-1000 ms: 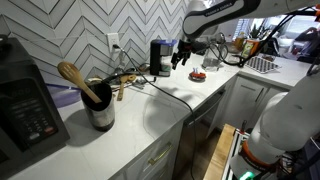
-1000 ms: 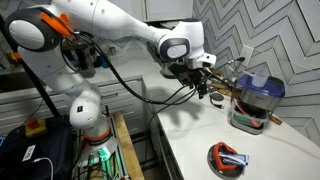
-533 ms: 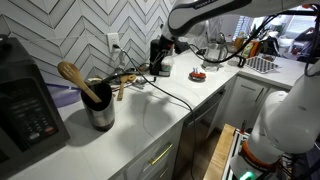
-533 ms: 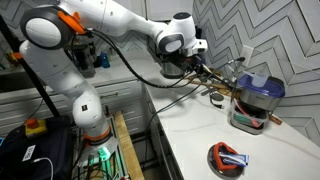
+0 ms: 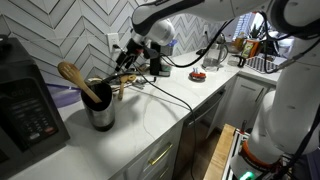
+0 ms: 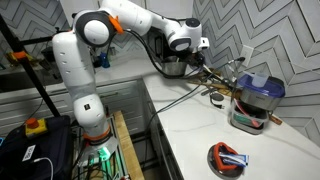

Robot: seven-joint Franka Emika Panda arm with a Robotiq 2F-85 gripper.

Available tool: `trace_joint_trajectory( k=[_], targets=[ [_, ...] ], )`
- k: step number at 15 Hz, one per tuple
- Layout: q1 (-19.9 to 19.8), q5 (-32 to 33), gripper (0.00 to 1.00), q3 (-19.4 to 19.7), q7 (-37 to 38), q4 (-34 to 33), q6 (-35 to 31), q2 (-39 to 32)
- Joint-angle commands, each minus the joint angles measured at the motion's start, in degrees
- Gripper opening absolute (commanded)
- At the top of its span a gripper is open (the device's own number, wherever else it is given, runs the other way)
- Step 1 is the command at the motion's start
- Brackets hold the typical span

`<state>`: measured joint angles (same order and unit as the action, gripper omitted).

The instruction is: Put the wooden cooking stick in the tool bucket

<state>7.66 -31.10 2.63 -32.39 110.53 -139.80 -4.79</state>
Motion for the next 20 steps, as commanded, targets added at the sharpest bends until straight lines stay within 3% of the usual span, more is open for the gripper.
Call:
trace_joint_trajectory(
  k=[1, 2, 7, 10, 11, 12, 14, 18, 20],
  targets=[
    [-3.95, -1.15, 1.00, -3.96, -0.30, -12.76, 4.59, -10.93],
    [-4.17, 0.38, 1.00, -4.81, 0.36, -6.11, 1.07, -5.58],
    [-5.66, 0.77, 1.00, -6.30, 0.56, -12.23, 2.42, -11.11],
    [-2.63, 8.43, 1.00, -3.78, 17.29, -13.06, 1.15, -13.91],
    [-0.03, 9.92, 1.00, -1.34, 21.61, -13.28, 0.24, -14.72],
    [-2.10, 12.00, 1.00, -4.09, 25.59, -13.88, 0.22, -15.47],
    [-2.00, 13.64, 1.00, -5.20, 29.55, -16.10, 2.45, -17.46],
    [-2.46, 13.99, 1.00, -8.44, 28.32, -21.34, 2.15, -22.00],
    [-3.33, 13.73, 1.00, -9.43, 27.73, -25.87, 6.42, -24.82]
  ],
)
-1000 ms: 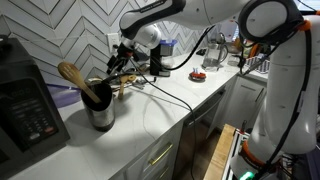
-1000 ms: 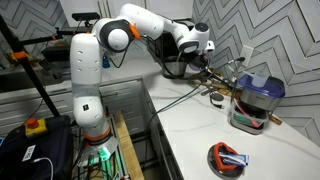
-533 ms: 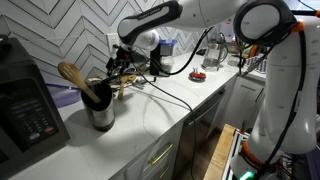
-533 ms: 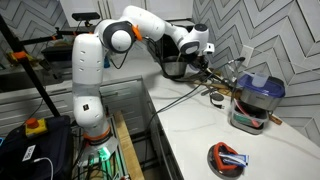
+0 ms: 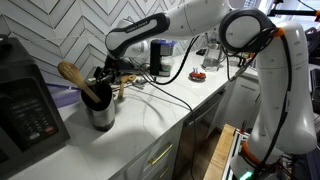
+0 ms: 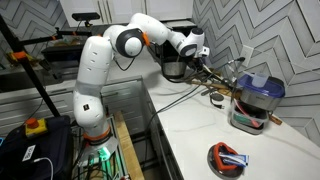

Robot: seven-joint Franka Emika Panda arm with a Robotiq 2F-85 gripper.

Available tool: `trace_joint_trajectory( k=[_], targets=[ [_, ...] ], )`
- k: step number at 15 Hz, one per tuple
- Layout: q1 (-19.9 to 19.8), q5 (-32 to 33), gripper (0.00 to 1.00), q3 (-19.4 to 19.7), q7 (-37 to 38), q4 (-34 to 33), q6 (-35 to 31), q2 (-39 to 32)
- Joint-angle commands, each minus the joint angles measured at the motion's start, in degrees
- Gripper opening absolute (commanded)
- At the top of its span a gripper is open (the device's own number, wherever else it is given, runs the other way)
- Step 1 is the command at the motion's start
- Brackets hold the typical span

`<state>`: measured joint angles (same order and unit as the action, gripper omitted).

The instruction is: Put the wooden cooking stick in the tool bucket

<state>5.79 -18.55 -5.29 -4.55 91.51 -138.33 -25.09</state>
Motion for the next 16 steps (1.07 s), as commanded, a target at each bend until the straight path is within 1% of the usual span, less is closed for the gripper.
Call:
trace_joint_trajectory(
  k=[1, 5, 9, 12, 14, 15, 16],
  targets=[
    [-1.39, 1.89, 1.00, -1.23, 0.68, -8.84, 6.43, -5.97],
    [-1.99, 2.71, 1.00, -0.65, 1.31, -17.19, 10.64, -11.95],
    [-3.39, 1.71, 1.00, -2.17, -1.03, -25.11, 13.27, -18.00],
    [-2.99, 1.88, 1.00, -3.15, -2.03, -29.51, 13.04, -21.43],
    [-2.46, 2.49, 0.99, -3.32, -1.50, -31.86, 14.32, -23.29],
    [-2.03, 3.07, 0.74, -3.07, -0.79, -32.70, 15.19, -23.90],
    [-1.56, 3.74, 0.74, -2.74, -0.14, -33.52, 16.20, -24.41]
  ],
)
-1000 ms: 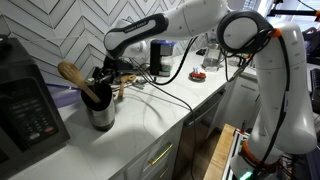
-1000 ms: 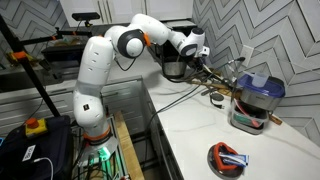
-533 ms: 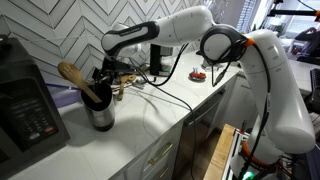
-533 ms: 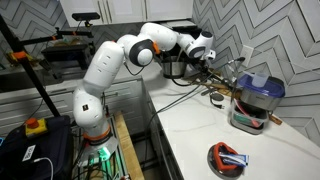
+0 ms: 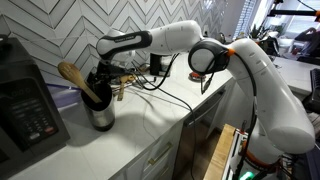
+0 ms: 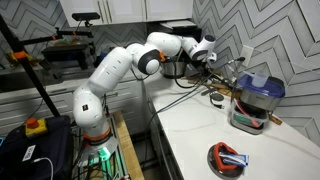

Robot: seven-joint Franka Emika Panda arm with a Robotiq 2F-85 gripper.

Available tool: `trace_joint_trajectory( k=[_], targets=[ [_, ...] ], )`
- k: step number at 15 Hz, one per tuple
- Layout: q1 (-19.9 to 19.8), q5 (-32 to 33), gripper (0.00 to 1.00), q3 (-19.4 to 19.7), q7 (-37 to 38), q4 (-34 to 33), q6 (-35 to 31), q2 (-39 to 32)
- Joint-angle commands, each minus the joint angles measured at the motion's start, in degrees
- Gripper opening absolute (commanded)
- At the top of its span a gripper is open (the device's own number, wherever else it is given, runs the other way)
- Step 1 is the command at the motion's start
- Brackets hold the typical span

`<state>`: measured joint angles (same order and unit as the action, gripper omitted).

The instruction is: Put the wooden cooking stick in the tool bucket

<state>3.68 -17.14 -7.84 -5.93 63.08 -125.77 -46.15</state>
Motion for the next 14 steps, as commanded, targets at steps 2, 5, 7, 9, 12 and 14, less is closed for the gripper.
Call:
trace_joint_trajectory(
  k=[2, 5, 7, 9, 12, 14],
  targets=[
    [1.13, 3.88, 0.60, 0.22, 1.13, -6.24, 4.51, -3.84],
    [1.29, 5.40, 0.37, 0.31, 1.11, -7.88, 5.51, -4.52],
    [1.43, 6.17, 0.21, 0.35, 1.03, -8.71, 6.25, -5.02],
    [1.61, 6.99, 0.06, 0.63, 1.51, -9.53, 7.37, -5.47],
    [2.20, 7.98, 0.02, 1.24, 2.17, -10.47, 9.25, -5.45],
    [3.17, 10.35, 0.00, 2.66, 3.28, -9.83, 11.12, -4.15]
  ],
)
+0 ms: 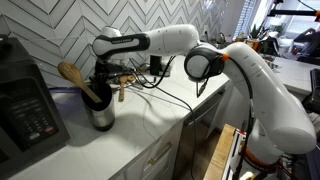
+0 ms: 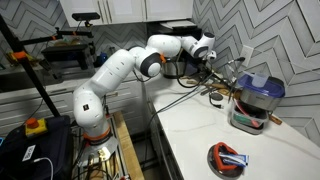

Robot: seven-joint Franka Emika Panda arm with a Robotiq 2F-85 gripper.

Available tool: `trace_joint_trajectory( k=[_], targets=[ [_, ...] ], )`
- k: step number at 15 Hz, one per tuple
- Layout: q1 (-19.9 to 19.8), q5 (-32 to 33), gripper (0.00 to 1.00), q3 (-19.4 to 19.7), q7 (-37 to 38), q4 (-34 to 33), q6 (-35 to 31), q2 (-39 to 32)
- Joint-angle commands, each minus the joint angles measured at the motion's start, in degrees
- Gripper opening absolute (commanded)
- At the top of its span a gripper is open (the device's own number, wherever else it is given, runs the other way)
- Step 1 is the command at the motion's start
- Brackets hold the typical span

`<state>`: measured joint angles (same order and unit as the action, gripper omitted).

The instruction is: Put the wooden cooking stick in the tool bucket

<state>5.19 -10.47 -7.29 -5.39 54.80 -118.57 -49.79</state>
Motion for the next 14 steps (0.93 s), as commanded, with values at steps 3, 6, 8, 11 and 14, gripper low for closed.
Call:
trace_joint_trajectory(
  k=[3, 6, 8, 11, 14],
  targets=[
    [3.78, 9.58, 0.00, 5.58, 4.15, -0.18, 8.54, 1.70],
    [3.77, 10.37, 0.27, 4.69, 0.35, -0.02, 6.06, 1.53],
    [3.87, 9.95, 0.40, 3.81, -1.90, 0.38, 2.06, 1.51],
    [4.38, 9.60, 0.62, 3.13, -3.96, 0.26, -3.10, 1.12],
    [5.11, 9.46, 0.84, 3.08, -3.77, -0.56, -4.89, 0.00]
  ],
)
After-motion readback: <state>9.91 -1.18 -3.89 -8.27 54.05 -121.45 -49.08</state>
